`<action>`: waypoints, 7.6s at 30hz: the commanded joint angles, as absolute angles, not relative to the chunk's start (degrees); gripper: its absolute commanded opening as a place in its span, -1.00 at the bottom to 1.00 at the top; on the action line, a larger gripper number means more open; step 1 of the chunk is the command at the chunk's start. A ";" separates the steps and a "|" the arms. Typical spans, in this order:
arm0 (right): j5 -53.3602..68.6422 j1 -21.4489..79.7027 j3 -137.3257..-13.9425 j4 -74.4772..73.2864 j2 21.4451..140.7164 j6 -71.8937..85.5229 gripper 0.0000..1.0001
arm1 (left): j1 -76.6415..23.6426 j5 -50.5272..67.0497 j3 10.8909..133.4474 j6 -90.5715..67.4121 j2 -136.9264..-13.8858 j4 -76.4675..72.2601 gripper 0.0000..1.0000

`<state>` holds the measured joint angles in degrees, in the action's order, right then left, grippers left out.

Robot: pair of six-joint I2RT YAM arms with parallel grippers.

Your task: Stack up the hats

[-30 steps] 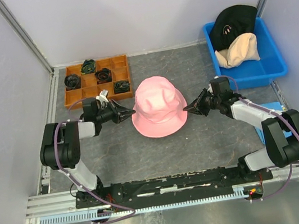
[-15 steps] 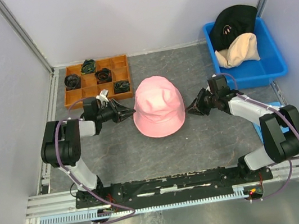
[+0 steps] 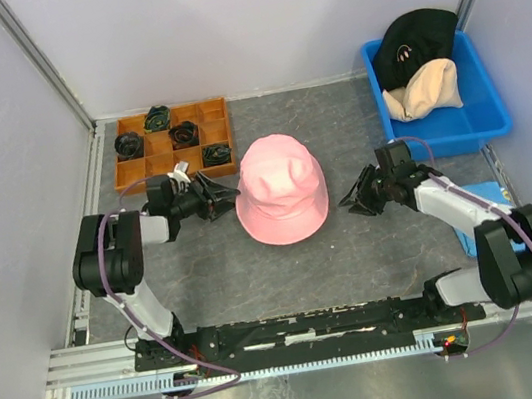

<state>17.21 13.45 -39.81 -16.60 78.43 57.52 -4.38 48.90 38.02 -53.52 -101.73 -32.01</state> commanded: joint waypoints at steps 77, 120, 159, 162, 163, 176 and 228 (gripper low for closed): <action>-22.46 -10.44 -133.34 -48.67 127.72 31.36 -1.00 | 2.82 42.37 53.73 -53.81 -91.50 -23.36 0.38; 47.41 5.74 -128.17 -45.64 93.51 55.60 -1.00 | -9.39 52.70 65.23 -72.28 -86.06 -26.11 0.46; 45.54 17.89 -116.63 -32.01 92.22 58.03 -1.00 | -12.03 44.88 57.26 -108.75 -93.10 -66.07 0.59; 45.35 18.14 -116.22 -31.80 92.54 57.90 -1.00 | -13.15 44.12 57.73 -109.71 -94.21 -67.41 0.63; 45.29 18.25 -116.07 -31.70 92.59 57.94 -1.00 | -13.65 43.78 57.89 -109.72 -94.47 -67.44 0.63; 44.89 18.71 -115.79 -38.52 93.25 53.01 -1.00 | -15.97 39.72 61.12 -111.17 -97.47 -68.82 0.21; 36.62 23.44 -101.63 -50.79 94.71 39.03 -0.25 | -7.78 50.21 34.05 -92.52 -85.94 -66.48 -0.94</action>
